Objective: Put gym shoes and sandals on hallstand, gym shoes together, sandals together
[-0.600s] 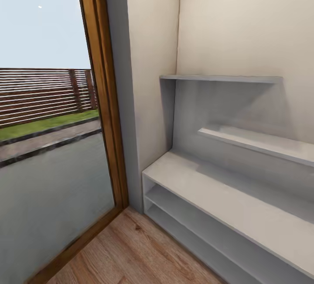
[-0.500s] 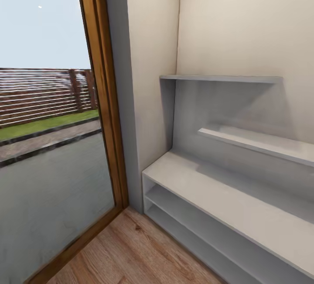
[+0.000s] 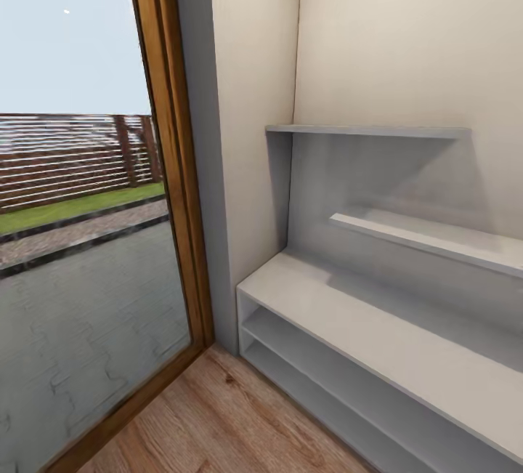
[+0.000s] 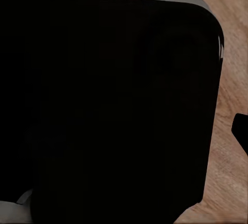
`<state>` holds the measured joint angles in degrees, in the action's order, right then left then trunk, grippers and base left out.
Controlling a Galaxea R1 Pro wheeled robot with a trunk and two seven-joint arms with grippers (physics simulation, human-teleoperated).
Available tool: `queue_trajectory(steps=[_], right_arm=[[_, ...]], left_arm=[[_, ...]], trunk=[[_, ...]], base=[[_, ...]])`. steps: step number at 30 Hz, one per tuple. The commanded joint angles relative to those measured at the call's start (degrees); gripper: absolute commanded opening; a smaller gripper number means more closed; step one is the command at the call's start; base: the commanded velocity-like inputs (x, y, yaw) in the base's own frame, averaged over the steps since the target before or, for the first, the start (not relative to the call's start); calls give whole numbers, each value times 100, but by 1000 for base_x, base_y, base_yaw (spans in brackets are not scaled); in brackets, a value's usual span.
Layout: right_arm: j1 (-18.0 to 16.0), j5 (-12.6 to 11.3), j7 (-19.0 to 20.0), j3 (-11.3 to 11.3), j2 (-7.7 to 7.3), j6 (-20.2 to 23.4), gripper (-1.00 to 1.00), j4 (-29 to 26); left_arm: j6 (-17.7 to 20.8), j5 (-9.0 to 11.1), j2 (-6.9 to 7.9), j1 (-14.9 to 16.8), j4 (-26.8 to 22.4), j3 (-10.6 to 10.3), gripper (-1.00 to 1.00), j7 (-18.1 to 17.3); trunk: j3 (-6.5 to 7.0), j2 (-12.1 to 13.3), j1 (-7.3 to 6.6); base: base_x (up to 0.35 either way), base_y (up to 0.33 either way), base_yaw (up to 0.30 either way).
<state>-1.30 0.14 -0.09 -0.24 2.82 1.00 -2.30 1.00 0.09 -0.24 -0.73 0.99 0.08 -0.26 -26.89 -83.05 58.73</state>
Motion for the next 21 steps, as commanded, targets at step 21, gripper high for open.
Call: queue_trajectory(steps=[21], right_arm=[[-2,-2,33,-20,-129,22,100,-7]], left_arm=[[6,-2,17,-6,-68,-13,100,3]], trunk=[[-1,-2,0]], base=[[0,0,-218]])
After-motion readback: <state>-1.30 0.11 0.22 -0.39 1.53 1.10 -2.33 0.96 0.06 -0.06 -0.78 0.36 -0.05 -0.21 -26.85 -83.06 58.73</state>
